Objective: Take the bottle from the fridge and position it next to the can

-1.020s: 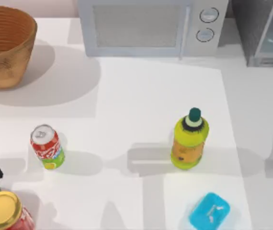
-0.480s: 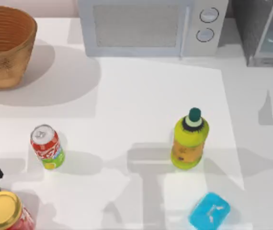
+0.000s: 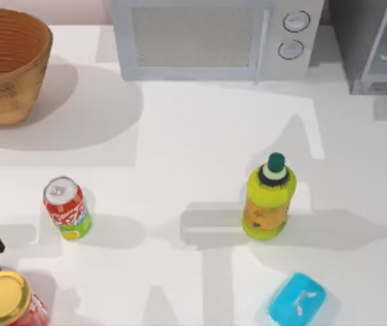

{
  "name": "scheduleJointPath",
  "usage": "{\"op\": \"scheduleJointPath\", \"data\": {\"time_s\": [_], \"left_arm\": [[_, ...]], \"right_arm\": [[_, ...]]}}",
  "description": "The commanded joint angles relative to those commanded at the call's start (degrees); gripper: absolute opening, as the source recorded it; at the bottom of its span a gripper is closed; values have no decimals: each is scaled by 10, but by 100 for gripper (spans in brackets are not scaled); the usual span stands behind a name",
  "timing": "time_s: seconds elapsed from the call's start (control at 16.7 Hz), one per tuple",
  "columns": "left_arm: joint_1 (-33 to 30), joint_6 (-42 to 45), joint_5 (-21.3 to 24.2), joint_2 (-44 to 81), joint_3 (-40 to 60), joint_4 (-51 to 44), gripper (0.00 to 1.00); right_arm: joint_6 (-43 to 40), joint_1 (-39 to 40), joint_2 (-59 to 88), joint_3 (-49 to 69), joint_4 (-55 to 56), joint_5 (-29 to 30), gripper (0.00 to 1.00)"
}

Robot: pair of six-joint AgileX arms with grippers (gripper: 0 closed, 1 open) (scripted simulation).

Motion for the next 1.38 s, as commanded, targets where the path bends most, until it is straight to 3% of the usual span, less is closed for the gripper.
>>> {"op": "scheduleJointPath", "data": {"time_s": [0.24,0.48,0.84,1.38], "left_arm": [[0,0,0,0,0,0,100],[0,0,0,0,0,0,100],[0,0,0,0,0,0,100],[0,0,0,0,0,0,100]], "right_arm": [[-1,-15,157,74,84,-15,100],[-2,-22,217,105,120,-22,100],[-2,-18,221,112,116,-20,100],[-2,-7,308,267,50,-6,100]]}}
